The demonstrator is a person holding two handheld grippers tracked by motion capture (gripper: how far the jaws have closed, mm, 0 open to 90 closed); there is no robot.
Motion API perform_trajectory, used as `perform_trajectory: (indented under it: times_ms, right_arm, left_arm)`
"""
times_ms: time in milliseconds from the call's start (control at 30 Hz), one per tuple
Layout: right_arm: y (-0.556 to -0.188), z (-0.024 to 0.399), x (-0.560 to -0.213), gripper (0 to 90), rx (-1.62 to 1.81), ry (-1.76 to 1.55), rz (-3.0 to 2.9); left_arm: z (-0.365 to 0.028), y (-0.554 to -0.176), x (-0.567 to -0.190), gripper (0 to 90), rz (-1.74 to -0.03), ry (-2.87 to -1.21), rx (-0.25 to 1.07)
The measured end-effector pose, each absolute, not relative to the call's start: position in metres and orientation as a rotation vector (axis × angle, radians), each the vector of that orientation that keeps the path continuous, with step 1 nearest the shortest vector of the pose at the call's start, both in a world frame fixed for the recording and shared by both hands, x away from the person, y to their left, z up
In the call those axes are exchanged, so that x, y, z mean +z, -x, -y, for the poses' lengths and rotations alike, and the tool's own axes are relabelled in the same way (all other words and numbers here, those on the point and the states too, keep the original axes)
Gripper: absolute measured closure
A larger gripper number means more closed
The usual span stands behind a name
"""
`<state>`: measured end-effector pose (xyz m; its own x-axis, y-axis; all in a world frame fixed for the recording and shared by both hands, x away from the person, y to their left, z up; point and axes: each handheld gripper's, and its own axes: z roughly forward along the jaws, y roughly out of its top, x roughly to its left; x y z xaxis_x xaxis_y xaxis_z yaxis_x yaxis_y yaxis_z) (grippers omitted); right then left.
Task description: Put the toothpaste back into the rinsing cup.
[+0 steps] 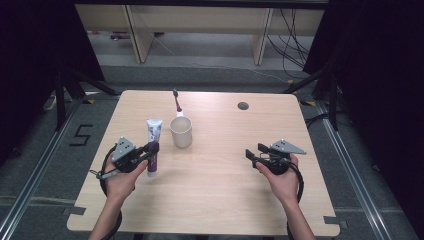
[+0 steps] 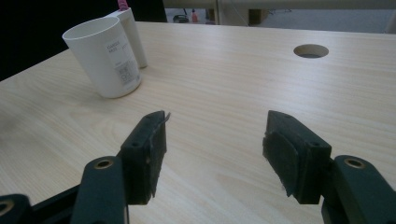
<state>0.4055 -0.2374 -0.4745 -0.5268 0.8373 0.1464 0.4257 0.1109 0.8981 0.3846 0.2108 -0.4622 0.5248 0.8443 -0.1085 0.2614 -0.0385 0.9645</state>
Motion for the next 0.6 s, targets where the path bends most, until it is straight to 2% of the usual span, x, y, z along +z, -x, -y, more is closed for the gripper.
perform_trajectory:
  times_ms: [233,600]
  right_arm:
    - [-0.405,0.239,-0.478,39.9,1.426,-1.246,-1.996]
    - [-0.408,0.248,-0.482,40.0,1.409,-1.274,-1.977]
  left_arm:
    - [-0.208,-0.385,-0.461,74.9,-0.911,-1.505,0.690]
    - [-0.201,-0.396,-0.452,74.9,-0.847,-1.398,0.710]
